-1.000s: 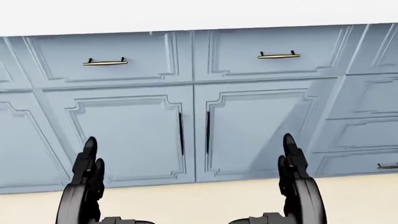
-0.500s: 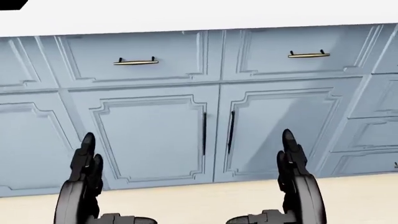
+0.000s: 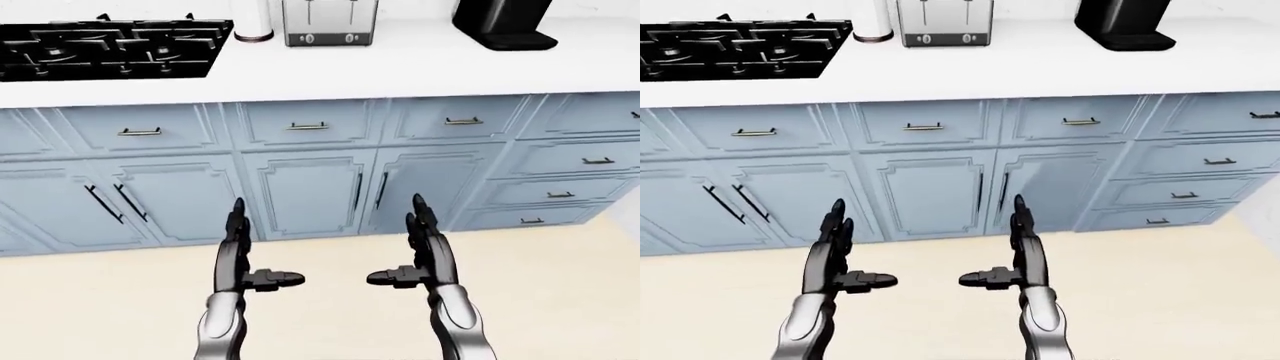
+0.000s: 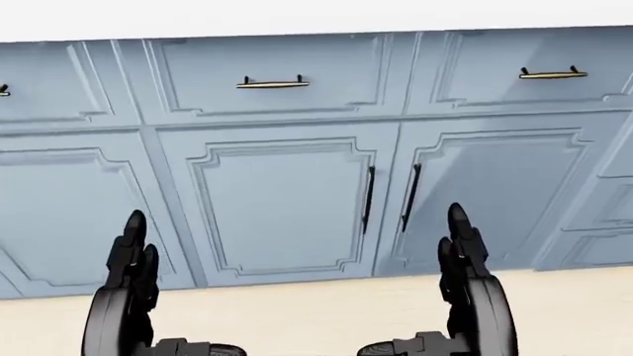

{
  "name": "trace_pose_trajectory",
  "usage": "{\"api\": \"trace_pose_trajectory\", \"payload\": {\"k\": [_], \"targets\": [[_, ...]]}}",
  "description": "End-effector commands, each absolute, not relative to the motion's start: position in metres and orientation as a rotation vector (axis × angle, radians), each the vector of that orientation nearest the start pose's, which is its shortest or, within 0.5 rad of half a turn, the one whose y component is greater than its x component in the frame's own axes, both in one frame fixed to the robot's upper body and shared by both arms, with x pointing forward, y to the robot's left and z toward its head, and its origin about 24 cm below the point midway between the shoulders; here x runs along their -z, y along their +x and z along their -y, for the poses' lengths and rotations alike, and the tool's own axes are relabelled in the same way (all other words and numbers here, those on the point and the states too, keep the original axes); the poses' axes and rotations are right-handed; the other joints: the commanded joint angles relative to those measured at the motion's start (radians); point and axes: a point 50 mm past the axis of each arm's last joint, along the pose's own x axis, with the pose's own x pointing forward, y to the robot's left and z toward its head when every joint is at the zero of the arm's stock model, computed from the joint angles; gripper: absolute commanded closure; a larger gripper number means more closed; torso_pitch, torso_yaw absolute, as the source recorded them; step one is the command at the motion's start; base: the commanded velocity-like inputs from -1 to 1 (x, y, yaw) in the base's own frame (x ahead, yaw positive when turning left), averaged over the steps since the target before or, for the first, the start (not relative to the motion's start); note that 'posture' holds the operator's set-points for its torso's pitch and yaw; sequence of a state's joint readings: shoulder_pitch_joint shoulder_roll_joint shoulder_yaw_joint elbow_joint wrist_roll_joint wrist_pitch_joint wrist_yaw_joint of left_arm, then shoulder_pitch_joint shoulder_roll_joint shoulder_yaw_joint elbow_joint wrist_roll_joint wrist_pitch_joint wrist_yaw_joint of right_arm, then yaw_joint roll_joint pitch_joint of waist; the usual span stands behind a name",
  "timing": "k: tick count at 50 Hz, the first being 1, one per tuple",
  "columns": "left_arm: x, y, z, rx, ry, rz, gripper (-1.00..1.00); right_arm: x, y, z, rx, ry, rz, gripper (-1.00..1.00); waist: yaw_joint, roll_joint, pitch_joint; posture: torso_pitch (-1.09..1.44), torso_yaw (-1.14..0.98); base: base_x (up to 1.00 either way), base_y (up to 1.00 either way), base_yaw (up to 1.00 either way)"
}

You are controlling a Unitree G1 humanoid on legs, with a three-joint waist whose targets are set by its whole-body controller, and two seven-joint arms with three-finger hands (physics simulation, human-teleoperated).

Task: Push down the lever of the toaster to turn it on.

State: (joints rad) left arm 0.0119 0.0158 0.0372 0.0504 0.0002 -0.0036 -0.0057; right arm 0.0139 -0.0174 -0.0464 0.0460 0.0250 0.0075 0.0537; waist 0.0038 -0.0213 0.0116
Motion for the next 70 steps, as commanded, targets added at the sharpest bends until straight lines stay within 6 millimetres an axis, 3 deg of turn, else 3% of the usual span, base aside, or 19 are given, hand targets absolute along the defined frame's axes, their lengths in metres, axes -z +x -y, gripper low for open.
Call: {"api": "trace_pose_trajectory", "payload": {"k": [1, 4, 6, 10, 11, 13, 19, 20, 22, 26, 31, 35, 41, 46, 52, 59, 60, 64, 70], "targets": [[-0.045, 0.254, -0.161, -0.035, 0.017, 0.029, -1.0, -0.045, 0.254, 0.161, -0.012, 0.013, 0.027, -1.0, 0.0, 0.003, -0.018, 0.0, 0.0, 0.0, 0.0, 0.0], [-0.043, 0.254, -0.162, -0.035, 0.018, 0.029, -1.0, -0.046, 0.254, 0.161, -0.012, 0.018, 0.022, -1.0, 0.023, 0.016, -0.034, 0.0, 0.0, 0.0, 0.0, 0.3], [-0.044, 0.254, -0.162, -0.035, 0.018, 0.03, -1.0, -0.047, 0.252, 0.16, -0.015, 0.018, 0.025, -1.0, 0.013, 0.012, 0.009, 0.0, 0.0, 0.0, 0.0, 1.0], [-0.043, 0.254, -0.162, -0.034, 0.017, 0.03, -1.0, -0.046, 0.254, 0.161, -0.01, 0.014, 0.032, -1.0, 0.005, -0.005, 0.018, 0.0, 0.0, 0.0, 0.0, 0.91], [-0.043, 0.254, -0.162, -0.034, 0.017, 0.03, -1.0, -0.046, 0.255, 0.162, -0.004, 0.013, 0.035, -1.0, -0.004, -0.016, 0.031, 0.0, 0.0, 0.0, 0.0, 0.0], [-0.044, 0.254, -0.162, -0.034, 0.017, 0.029, -1.0, -0.047, 0.254, 0.163, 0.003, 0.011, 0.03, -1.0, 0.01, 0.001, 0.002, 0.0, 0.0, 0.0, 0.0, 0.0], [-0.042, 0.253, -0.162, -0.035, 0.017, 0.03, -1.0, -0.045, 0.254, 0.164, 0.017, -0.003, 0.025, -1.0, 0.005, 0.016, -0.015, 0.0, 0.0, 0.0, 0.0, 0.0], [-0.111, 0.306, -0.174, -0.06, -0.021, 0.035, -1.0, -0.123, 0.298, 0.17, 0.047, -0.005, 0.084, -1.0, 0.003, 0.016, -0.017, 0.0, 0.0, 0.0, 0.0, 0.0], [-0.124, 0.312, -0.175, -0.062, -0.023, 0.035, -1.0, -0.137, 0.302, 0.168, 0.047, -0.007, 0.093, -1.0, 0.0, 0.018, -0.04, 0.0, 0.0, 0.0, 0.0, 0.0], [-0.134, 0.316, -0.175, -0.057, -0.02, 0.046, -1.0, -0.144, 0.305, 0.164, 0.034, -0.008, 0.101, -1.0, -0.007, 0.021, -0.016, 0.0, 0.0, 0.0, 0.0, 0.0], [-0.144, 0.321, -0.175, -0.053, -0.022, 0.051, -1.0, -0.155, 0.308, 0.161, 0.02, -0.012, 0.108, -1.0, -0.005, 0.019, -0.047, 0.0, 0.0, 0.0, 0.0, 0.0], [-0.157, 0.327, -0.176, -0.046, -0.022, 0.053, -1.0, -0.173, 0.312, 0.159, 0.011, -0.014, 0.123, -1.0, -0.004, 0.021, -0.038, 0.0, 0.0, 0.0, 0.0, 0.0], [-0.202, 0.33, -0.172, -0.008, -0.005, 0.06, -1.0, -0.211, 0.314, 0.157, -0.006, -0.011, 0.154, -1.0, -0.004, 0.021, -0.018, 0.0, 0.0, 0.0, 0.0, 0.0], [-0.225, 0.328, -0.167, 0.007, 0.025, 0.089, -1.0, -0.239, 0.306, 0.155, -0.032, -0.021, 0.179, -1.0, -0.002, 0.019, -0.012, 0.0, 0.0, 0.0, 0.0, 0.0], [-0.26, 0.322, -0.18, -0.024, 0.019, 0.166, -1.0, -0.278, 0.301, 0.153, -0.051, 0.004, 0.246, -1.0, -0.003, 0.021, -0.007, 0.0, 0.0, 0.0, 0.0, 0.0], [-0.287, 0.308, -0.188, -0.036, -0.011, 0.219, -1.0, -0.297, 0.283, 0.154, -0.068, 0.007, 0.302, -1.0, -0.001, 0.02, 0.004, 0.0, 0.0, 0.0, 0.0, 0.0], [-0.288, 0.308, -0.19, -0.04, -0.014, 0.222, -1.0, -0.3, 0.28, 0.155, -0.067, 0.01, 0.312, -1.0, -0.002, 0.023, -0.012, 0.0, 0.0, 0.07, 0.0, 0.0], [-0.291, 0.305, -0.19, -0.04, -0.025, 0.228, -1.0, -0.301, 0.279, 0.153, -0.07, 0.022, 0.319, -1.0, -0.001, 0.025, 0.02, 0.0, 0.0, 0.13, 0.0, 0.0], [-0.294, 0.305, -0.191, -0.039, -0.033, 0.239, -1.0, -0.3, 0.281, 0.153, -0.074, 0.025, 0.32, -1.0, 0.0, -0.016, 0.032, 0.0, 0.0, 0.18, 0.0, 0.0]]}}
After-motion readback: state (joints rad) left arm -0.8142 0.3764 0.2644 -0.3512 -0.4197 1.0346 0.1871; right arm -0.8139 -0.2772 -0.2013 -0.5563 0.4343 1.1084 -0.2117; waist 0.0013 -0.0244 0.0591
